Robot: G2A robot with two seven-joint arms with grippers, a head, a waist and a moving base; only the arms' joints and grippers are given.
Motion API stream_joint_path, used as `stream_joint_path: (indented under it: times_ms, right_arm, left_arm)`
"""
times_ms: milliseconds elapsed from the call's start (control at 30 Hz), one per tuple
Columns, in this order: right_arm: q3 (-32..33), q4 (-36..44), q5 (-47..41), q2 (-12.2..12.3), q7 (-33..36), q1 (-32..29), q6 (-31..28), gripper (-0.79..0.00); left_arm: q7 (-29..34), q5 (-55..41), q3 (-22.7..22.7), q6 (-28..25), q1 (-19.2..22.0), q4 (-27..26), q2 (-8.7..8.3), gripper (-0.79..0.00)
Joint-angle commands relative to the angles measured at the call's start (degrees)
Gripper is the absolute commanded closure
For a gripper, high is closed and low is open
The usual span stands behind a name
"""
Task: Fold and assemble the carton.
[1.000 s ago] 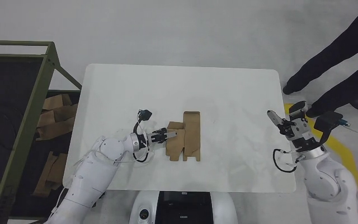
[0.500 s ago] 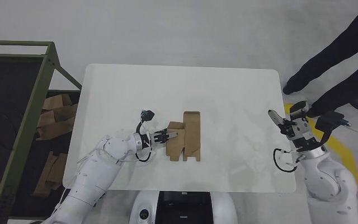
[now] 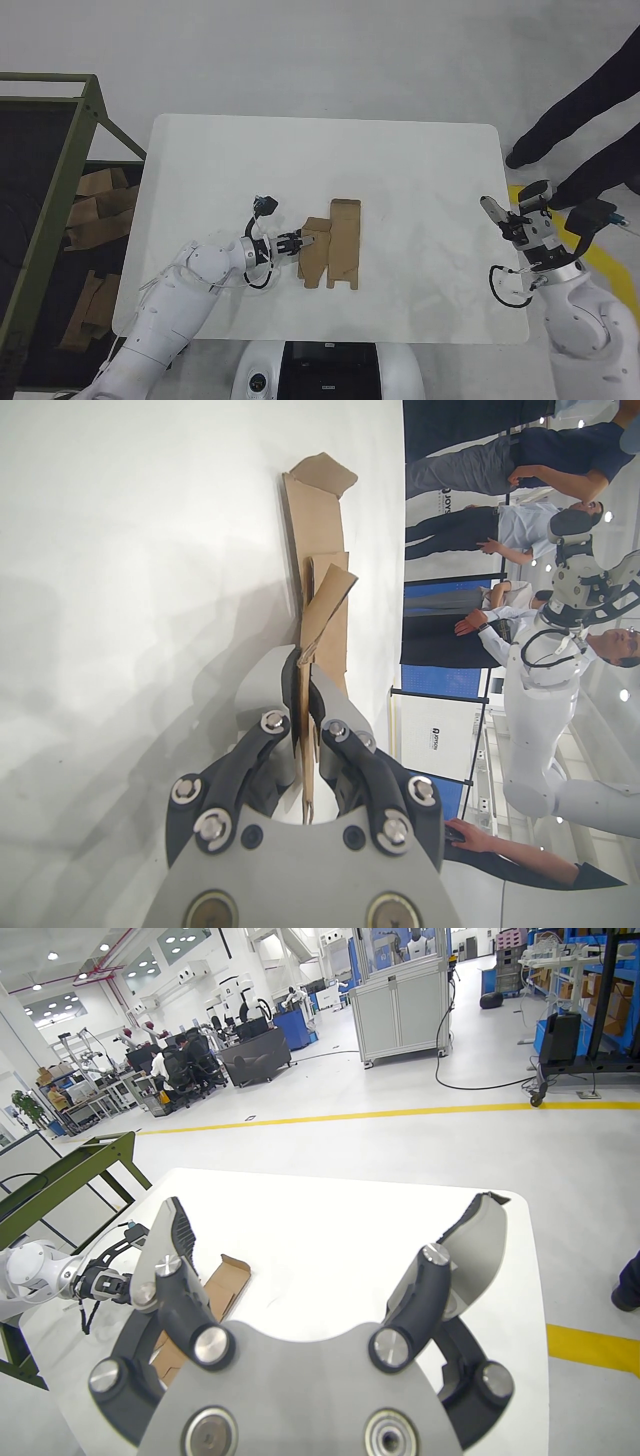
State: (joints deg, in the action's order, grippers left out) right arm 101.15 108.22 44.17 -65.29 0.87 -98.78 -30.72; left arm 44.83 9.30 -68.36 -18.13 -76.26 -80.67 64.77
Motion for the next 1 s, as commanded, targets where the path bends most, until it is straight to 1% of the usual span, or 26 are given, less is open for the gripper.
stream_joint_path:
  times_ms: [0,200,467,567,667,967]
  right_arm:
    - [-0.03,0.19,-0.12,0.0,0.2,0.01,-0.09,-0.785]
    - [-0.04,0.6,-2.53,0.04,0.89,0.26,-1.8,-0.785]
    - [-0.09,1.53,-9.65,0.21,2.75,-0.22,-7.24,-0.785]
    - [-0.2,2.67,-12.05,0.31,4.64,-0.42,-7.78,-0.785]
    - [0.4,3.48,-11.95,0.38,5.57,-0.42,-6.64,-0.785]
    - [0.4,3.48,-11.95,0.38,5.57,-0.42,-6.64,-0.785]
  left_arm:
    - [0.25,-1.02,-0.43,-0.36,-0.24,-0.59,-0.1,0.0]
    - [2.03,-4.44,-3.13,-1.21,-1.23,-3.3,-0.76,0.0]
    - [4.96,-8.95,-8.67,-0.93,-2.98,-9.21,-1.99,0.0]
    - [5.79,-10.28,-10.54,-0.55,-3.69,-11.52,-2.39,0.0]
    - [5.99,-10.44,-12.23,0.0,-4.48,-13.98,-2.76,0.0]
    - [6.12,-10.09,-12.43,-0.02,-4.59,-14.33,-2.82,0.0]
